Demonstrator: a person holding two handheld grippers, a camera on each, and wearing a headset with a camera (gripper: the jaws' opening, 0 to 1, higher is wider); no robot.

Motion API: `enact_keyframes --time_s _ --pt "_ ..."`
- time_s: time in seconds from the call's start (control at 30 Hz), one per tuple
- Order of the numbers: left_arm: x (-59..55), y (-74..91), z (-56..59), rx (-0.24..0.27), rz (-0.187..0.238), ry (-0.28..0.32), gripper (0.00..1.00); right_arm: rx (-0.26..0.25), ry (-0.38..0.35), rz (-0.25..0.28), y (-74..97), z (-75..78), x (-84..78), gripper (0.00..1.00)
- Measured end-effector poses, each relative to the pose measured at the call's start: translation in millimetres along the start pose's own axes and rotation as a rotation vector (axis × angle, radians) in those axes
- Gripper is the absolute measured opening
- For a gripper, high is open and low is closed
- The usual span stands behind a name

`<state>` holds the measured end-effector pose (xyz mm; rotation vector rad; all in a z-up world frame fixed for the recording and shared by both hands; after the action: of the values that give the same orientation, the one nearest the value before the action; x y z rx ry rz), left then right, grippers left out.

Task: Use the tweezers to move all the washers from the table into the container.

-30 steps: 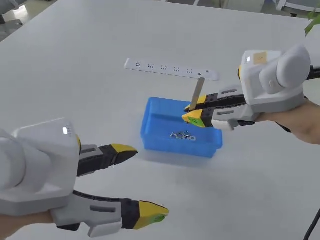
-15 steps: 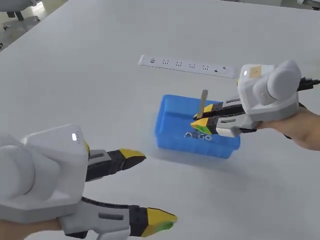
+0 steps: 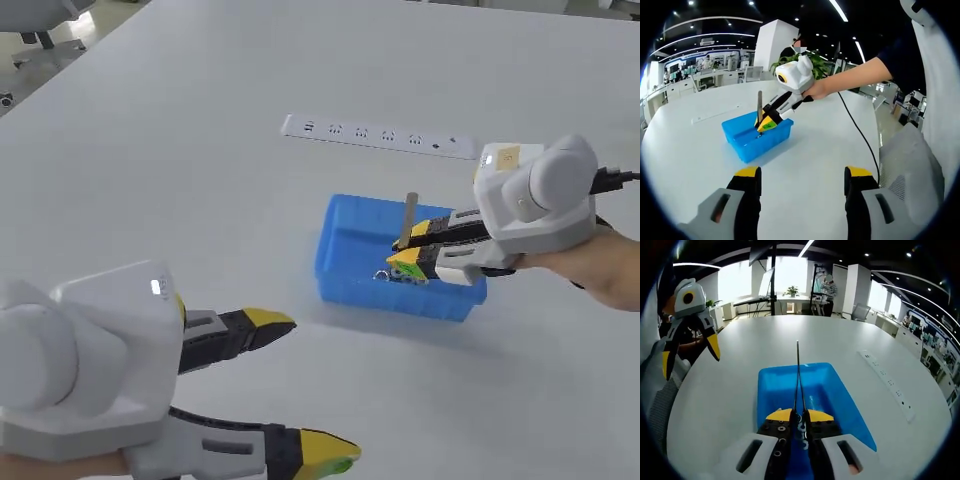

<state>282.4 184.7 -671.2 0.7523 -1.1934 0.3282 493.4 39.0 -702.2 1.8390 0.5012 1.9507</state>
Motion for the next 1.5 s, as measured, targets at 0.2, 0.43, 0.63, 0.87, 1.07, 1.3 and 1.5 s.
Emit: enact_keyframes --time_s 0.2,0.43,0.63,0.87,1.07,1.3,1.5 --pt "0.6 1.4 -0.3 0.004 0.006 0.010 0.72 -0.012 0.001 0.003 1.1 1.0 1.7 0.11" --pt "6.1 3.7 -3.2 0.016 0.024 0.006 0.72 -0.023 0.013 0.017 7.6 -0.4 10.7 0.11" --pt "19.4 2.6 -16.6 0.027 0.041 -0.030 0.72 -0.029 0.020 0.021 11.3 -1.0 14.0 0.11" --pt "58.1 -15.3 -52.8 0.061 0.031 -0.214 0.71 -0.013 0.052 0.028 19.0 -9.3 23.8 0.11" --pt "91.4 -43.8 -59.5 0.000 0.059 -0.284 0.69 0.008 0.077 0.050 28.2 -19.3 36.3 0.11" --pt "115.6 -60.3 -54.3 -0.127 0.095 -0.337 0.32 0.062 0.106 0.042 40.5 -36.6 42.6 0.10" --pt "116.5 -67.0 -45.2 -0.189 0.044 -0.399 0.30 0.095 0.126 0.011 45.6 -47.6 41.1 0.10"
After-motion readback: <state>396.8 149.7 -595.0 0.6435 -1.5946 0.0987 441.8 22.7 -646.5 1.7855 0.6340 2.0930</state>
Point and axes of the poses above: the centre of the closed fingertips' face, and the gripper's own axes: y roughly backward along the fingers, z roughly to its right, x roughly out of its top, the point moved 10 cm from there along y, roughly backward along the fingers, and after that the axes turned 6 degrees about z, right-handed, at the moved point
